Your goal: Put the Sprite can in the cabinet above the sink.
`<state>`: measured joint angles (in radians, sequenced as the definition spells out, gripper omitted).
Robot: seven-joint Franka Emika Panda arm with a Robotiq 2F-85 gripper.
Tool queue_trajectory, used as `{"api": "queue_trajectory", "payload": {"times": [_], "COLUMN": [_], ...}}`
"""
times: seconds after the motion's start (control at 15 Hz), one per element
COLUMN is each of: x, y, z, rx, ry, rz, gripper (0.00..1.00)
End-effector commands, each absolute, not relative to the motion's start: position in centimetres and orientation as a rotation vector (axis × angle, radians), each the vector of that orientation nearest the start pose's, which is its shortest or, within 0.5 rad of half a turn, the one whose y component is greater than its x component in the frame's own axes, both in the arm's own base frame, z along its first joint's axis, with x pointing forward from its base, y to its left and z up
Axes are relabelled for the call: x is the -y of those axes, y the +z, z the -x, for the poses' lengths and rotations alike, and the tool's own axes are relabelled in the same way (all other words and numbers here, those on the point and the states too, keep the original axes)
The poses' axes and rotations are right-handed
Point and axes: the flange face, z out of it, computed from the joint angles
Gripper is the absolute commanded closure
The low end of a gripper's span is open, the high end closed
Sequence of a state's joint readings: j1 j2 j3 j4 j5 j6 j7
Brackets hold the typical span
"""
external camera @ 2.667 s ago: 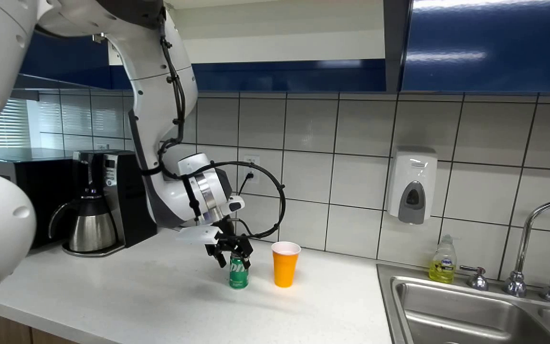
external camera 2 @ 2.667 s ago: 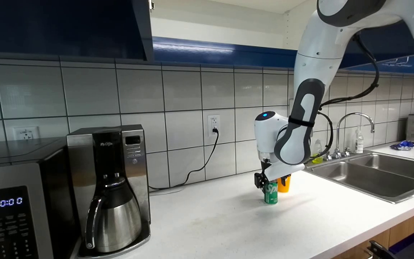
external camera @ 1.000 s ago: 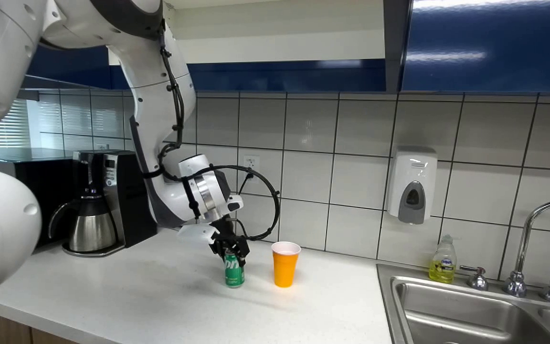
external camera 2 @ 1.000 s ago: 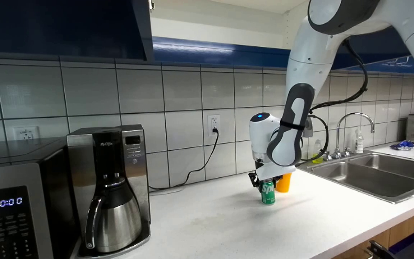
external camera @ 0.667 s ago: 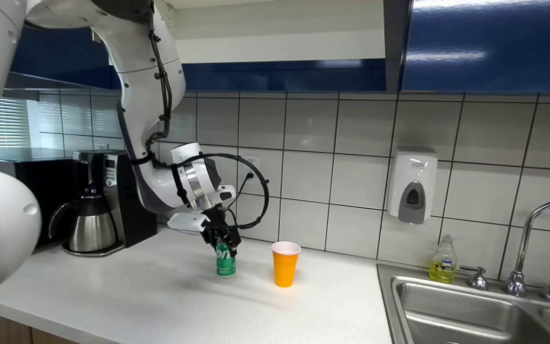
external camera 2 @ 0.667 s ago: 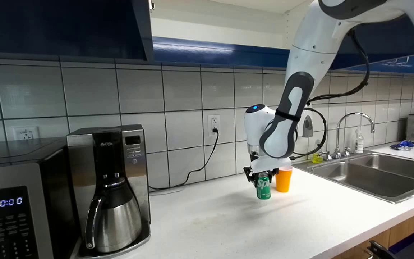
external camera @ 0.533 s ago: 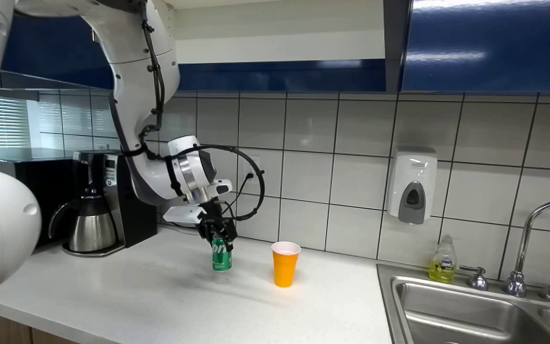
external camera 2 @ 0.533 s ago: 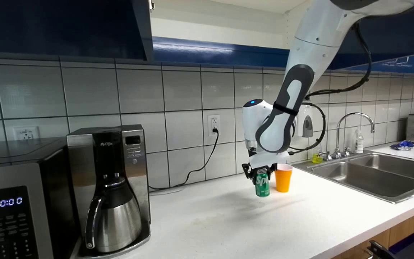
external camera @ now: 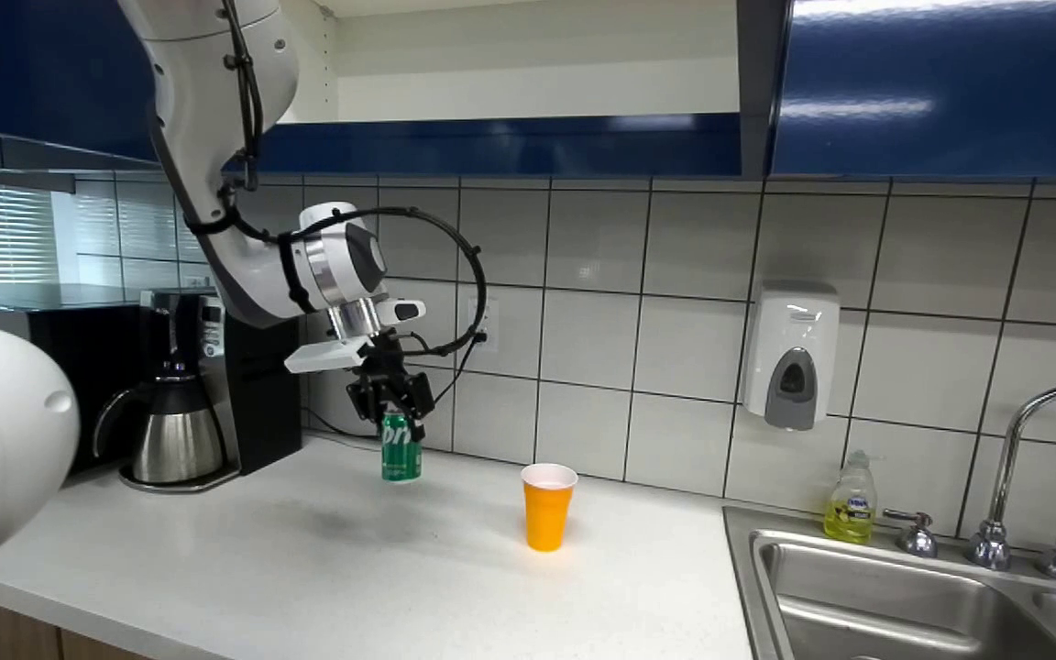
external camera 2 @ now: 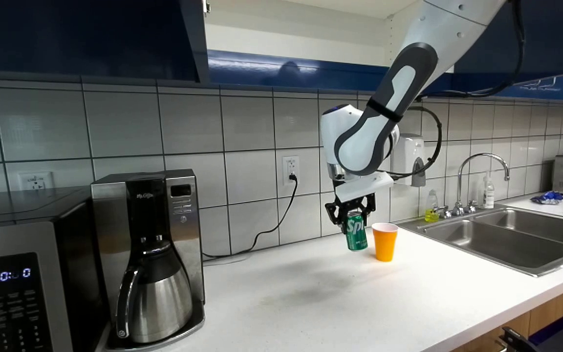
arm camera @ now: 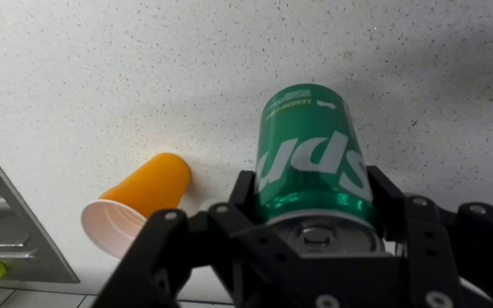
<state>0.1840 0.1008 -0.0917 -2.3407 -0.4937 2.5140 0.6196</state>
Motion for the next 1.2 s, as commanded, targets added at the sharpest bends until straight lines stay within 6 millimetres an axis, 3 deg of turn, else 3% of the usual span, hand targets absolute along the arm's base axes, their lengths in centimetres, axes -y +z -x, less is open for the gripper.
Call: {"api": "queue_trajectory", "payload": {"times": [0.0,0.47,1.13], "x": [-5.6,-7.3,-9.4], "y": [32.9,36.2,44.6], "z": [-49.9,-47.0,-43.4], "rx": [-0.177,-0.110,-0.045], "ry": [-0.264,-0.237,-0.317], "rz": [3.390,3.359,3.343], "gripper": [0.60,0.60,0.60]}}
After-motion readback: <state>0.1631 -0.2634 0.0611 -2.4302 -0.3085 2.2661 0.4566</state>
